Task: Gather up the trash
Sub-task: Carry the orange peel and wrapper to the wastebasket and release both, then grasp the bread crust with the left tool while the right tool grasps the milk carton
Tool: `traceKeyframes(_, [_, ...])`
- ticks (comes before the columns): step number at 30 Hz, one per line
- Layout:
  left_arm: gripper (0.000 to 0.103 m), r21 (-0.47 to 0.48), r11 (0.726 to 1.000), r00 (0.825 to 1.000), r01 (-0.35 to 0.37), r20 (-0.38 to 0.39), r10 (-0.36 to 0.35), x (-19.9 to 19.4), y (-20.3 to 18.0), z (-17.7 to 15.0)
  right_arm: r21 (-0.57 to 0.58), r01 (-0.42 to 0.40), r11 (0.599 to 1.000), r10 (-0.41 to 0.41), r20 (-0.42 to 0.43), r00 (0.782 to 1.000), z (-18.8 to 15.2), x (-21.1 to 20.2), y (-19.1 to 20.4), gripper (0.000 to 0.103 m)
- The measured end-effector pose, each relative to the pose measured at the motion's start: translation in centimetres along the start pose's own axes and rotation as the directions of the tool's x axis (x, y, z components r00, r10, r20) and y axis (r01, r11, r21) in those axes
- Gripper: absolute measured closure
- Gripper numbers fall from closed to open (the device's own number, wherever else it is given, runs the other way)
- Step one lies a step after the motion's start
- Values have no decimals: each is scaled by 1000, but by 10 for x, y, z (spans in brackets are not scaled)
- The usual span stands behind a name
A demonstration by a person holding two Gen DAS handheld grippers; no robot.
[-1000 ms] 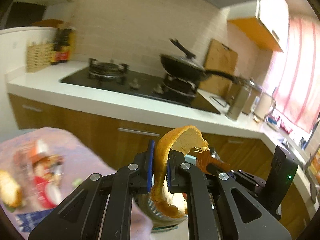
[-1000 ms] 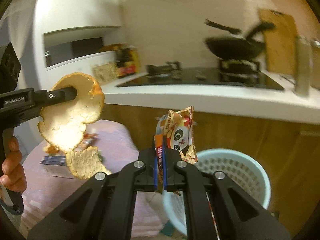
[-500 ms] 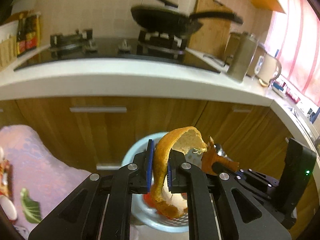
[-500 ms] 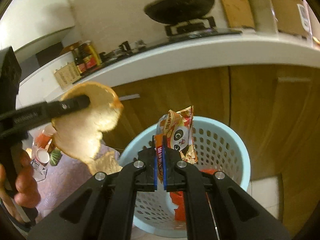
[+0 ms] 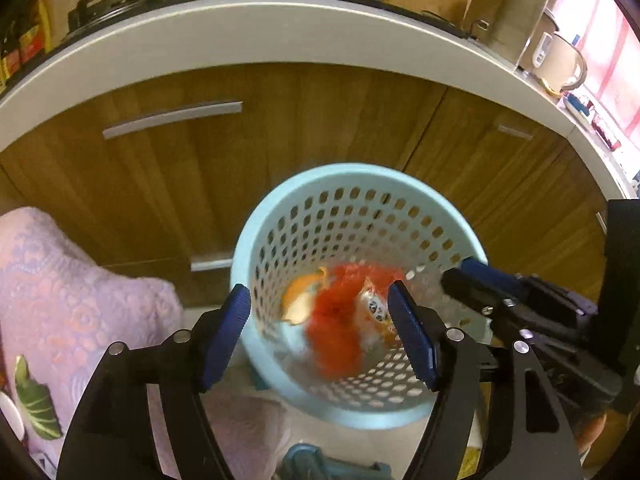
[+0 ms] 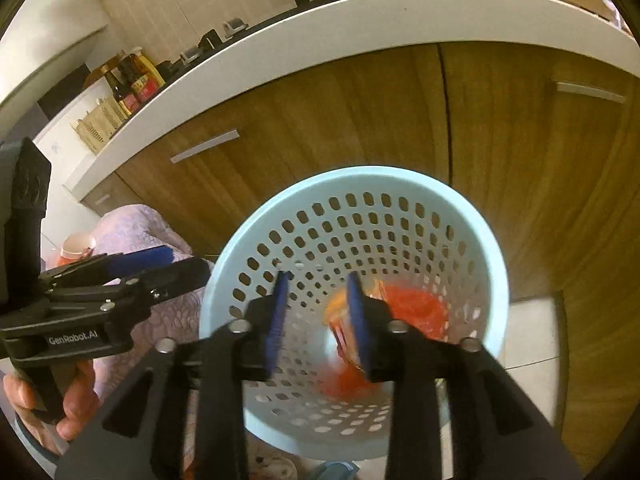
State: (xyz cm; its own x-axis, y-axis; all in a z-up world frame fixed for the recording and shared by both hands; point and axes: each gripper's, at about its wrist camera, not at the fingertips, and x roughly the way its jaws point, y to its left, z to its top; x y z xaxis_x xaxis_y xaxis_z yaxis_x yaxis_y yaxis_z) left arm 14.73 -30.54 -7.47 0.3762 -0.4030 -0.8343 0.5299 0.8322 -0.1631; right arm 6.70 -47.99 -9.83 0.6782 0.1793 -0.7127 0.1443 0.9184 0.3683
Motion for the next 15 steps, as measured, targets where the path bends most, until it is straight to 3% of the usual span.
traceKeyframes(2, [34, -11, 1000, 1000, 5, 19, -5, -8, 5, -3, -2, -6, 1000, 6, 16, 1000, 0, -7, 3, 52])
traceKeyframes(11, [34, -87, 996, 983, 33, 182, -17, -82, 35, -33, -107, -56, 993, 66, 96, 993, 2, -40, 51, 52])
traceKeyframes(15, [34, -98, 995, 956, -6, 291, 34, -138, 48, -57, -199, -102, 975, 129, 131, 983, -1, -53, 94, 52])
